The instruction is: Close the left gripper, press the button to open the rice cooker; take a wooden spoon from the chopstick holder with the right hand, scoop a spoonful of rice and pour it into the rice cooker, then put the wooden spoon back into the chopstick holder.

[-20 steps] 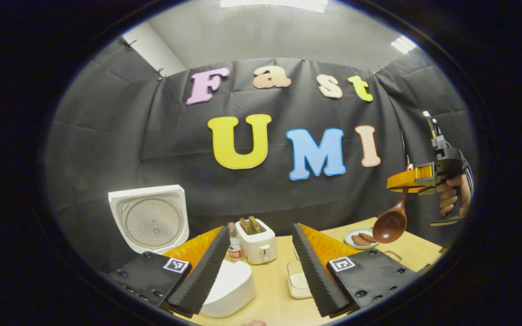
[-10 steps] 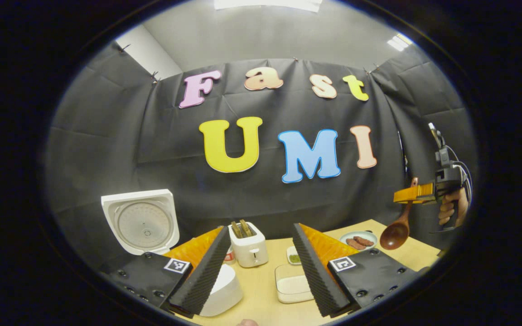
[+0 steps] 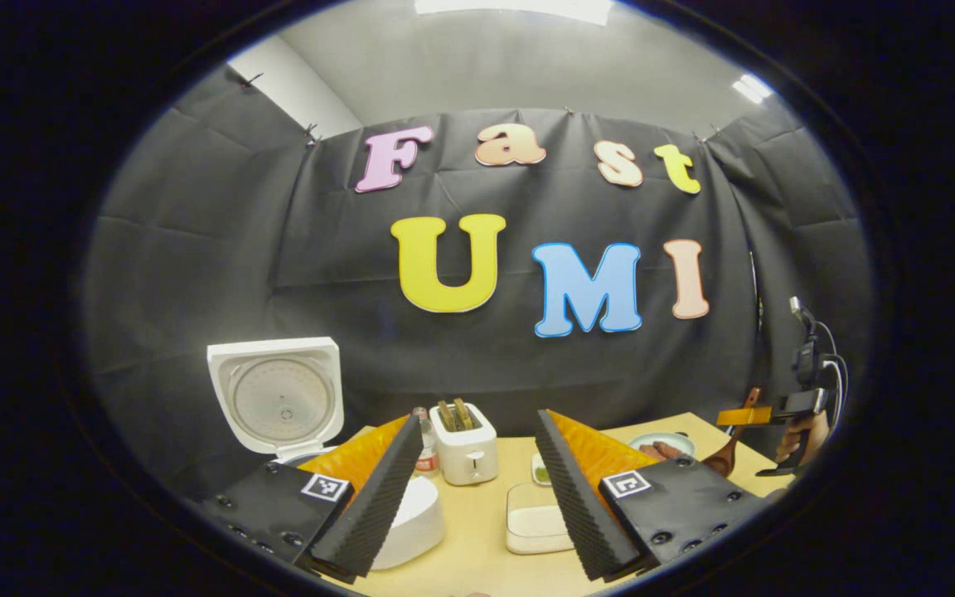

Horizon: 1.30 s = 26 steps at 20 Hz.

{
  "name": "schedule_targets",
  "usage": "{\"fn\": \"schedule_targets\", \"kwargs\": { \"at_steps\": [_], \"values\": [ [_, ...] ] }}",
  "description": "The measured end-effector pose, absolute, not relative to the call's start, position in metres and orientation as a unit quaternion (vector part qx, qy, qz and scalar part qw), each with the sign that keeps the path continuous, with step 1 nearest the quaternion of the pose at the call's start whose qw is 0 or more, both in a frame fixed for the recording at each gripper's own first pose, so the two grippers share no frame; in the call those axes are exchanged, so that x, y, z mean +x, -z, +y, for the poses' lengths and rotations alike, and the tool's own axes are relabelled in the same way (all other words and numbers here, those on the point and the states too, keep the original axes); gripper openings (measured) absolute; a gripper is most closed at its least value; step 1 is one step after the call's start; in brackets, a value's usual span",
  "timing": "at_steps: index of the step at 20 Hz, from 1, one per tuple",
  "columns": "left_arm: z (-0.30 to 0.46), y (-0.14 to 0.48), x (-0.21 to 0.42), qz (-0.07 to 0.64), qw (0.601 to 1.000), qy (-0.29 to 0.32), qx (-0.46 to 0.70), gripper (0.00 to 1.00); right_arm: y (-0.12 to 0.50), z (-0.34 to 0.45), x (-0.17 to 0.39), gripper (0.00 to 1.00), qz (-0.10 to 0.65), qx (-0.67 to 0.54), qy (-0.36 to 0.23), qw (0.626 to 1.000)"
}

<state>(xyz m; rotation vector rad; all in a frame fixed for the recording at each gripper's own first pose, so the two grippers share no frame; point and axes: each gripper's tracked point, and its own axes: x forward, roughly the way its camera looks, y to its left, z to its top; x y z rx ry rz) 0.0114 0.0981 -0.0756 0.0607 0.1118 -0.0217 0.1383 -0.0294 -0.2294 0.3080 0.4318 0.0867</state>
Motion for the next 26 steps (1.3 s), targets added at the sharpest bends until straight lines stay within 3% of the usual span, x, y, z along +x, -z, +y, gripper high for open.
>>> {"fn": "schedule_targets", "kwargs": {
  "at_steps": [11, 22, 24, 26],
  "values": [
    [0.099, 0.062, 0.006, 0.055, 0.997, -0.005, 0.045, 0.97, 0.305, -0.02, 0.142, 0.08, 0.264, 0.098, -0.032, 0.959],
    [0.097, 0.063, -0.014, 0.064, 0.996, -0.025, 0.054, 0.97, 0.327, -0.019, 0.139, 0.1, 0.255, 0.062, -0.027, 0.965],
    [0.1, 0.064, -0.016, 0.067, 0.996, -0.025, 0.054, 0.96, 0.319, -0.031, 0.129, 0.26, 0.254, 0.034, -0.015, 0.966],
    [0.113, 0.062, -0.016, 0.062, 0.995, -0.048, 0.053, 0.95, 0.297, -0.055, 0.115, 1.0, 0.231, 0.008, 0.02, 0.973]
  ]
}}
